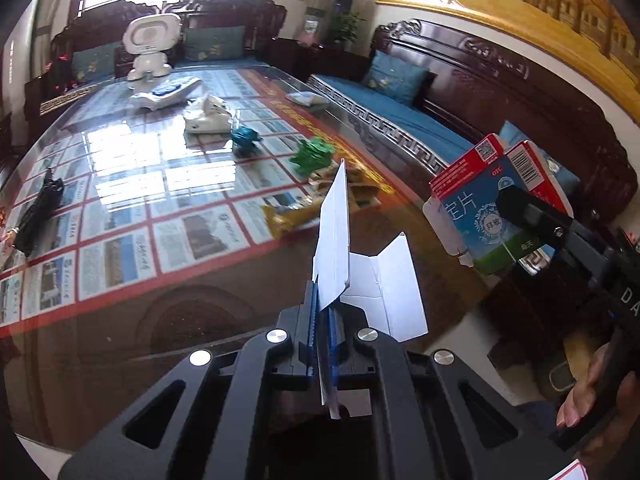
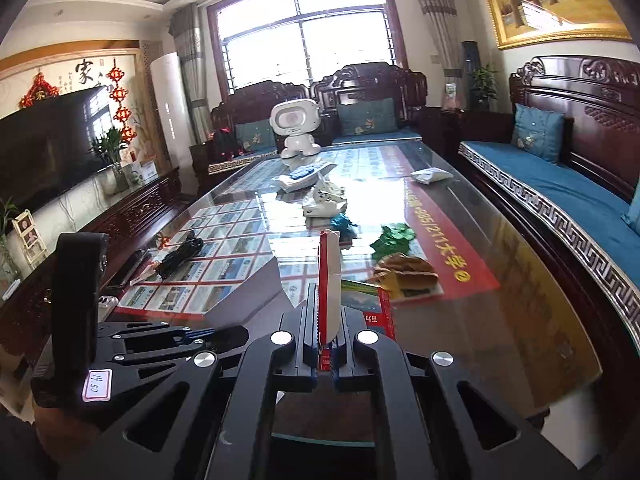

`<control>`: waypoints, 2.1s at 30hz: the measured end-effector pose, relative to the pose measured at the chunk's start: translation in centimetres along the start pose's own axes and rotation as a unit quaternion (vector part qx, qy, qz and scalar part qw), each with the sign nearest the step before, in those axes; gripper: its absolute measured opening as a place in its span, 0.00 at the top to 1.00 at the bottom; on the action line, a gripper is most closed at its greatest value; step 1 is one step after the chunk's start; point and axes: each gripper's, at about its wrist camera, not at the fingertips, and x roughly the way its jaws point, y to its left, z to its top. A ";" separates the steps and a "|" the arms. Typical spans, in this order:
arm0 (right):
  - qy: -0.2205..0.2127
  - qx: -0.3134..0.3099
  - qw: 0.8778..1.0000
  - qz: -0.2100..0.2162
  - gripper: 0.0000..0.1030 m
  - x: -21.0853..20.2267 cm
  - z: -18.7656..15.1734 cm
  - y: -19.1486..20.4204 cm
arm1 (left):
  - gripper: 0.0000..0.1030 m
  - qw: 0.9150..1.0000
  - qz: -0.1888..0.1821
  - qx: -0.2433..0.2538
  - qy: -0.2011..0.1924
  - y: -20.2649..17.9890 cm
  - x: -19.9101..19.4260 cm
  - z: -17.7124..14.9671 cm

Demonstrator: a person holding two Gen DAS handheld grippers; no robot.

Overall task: Collect trash
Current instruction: 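Carry the white paper and medicine box over the yellow bucket with both tools, then open both tools to drop the paper and box into the bucket, then move both tools back to the table and grasp the yellow snack wrapper with the left tool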

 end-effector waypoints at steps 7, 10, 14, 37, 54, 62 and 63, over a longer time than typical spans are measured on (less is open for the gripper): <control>0.028 0.043 0.997 -0.061 0.95 -6.7 -7.2 -2.5 | 0.95 0.995 -0.064 0.068 0.041 -7.3 0.6 -4.6; 0.040 0.063 0.993 -0.088 0.95 -8.4 -10.1 -3.6 | 0.95 0.990 -0.084 0.094 0.064 -9.9 1.3 -6.9; 0.081 0.105 0.984 -0.115 0.95 -9.4 -14.9 -5.3 | 0.95 0.983 -0.089 0.128 0.093 -12.3 3.0 -9.8; 0.151 0.189 0.954 -0.174 0.65 -6.9 -21.9 -11.4 | 0.95 0.958 -0.091 0.186 0.199 -16.4 10.8 -15.2; 0.136 0.184 0.960 -0.163 0.60 -6.8 -20.2 -11.9 | 0.81 0.950 -0.117 0.207 0.201 -18.3 11.2 -15.1; 0.120 0.173 0.964 -0.160 0.60 -7.6 -19.0 -11.2 | 0.66 0.954 -0.125 0.200 0.186 -18.4 10.2 -14.5; 0.116 0.170 0.966 -0.158 0.60 -7.8 -18.7 -10.9 | 0.66 0.955 -0.125 0.199 0.182 -18.4 10.0 -14.3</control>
